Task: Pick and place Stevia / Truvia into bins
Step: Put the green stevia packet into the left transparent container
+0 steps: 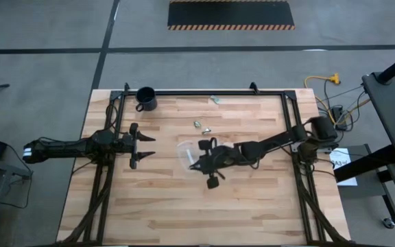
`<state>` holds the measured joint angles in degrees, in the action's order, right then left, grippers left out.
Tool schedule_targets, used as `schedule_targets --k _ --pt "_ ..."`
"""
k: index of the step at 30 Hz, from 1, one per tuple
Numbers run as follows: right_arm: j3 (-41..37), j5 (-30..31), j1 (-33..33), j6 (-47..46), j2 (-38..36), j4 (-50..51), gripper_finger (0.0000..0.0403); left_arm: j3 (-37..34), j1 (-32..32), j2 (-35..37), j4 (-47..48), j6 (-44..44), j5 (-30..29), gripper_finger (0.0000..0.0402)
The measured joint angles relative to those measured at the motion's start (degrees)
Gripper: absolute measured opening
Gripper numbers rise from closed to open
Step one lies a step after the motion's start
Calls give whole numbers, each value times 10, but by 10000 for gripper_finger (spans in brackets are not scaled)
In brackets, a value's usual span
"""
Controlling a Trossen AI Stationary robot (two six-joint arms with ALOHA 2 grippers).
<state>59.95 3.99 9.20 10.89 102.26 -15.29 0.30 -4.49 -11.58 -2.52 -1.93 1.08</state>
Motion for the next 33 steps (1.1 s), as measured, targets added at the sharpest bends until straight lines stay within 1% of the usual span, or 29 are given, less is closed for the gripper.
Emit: schedule_targets --k 5,12,17,22,27,30,33 --pt "-61 0 -31 -49 2 -149 12 0 0 0 1 0 0 240" --pt "-122 1 -53 -109 5 -293 12 0 0 1 0 0 0 240" --pt "-143 4 -56 -136 6 -327 12 0 0 0 0 0 0 240" --pt "-147 5 -55 -138 6 -350 12 0 0 0 0 0 0 240" --pt "-166 0 -55 -143 19 -454 12 0 0 0 0 0 0 240" --pt "-177 0 -56 -148 45 -515 12 0 0 0 0 0 0 240" --pt "-180 0 -61 -164 73 -552 12 0 0 0 0 0 0 240"
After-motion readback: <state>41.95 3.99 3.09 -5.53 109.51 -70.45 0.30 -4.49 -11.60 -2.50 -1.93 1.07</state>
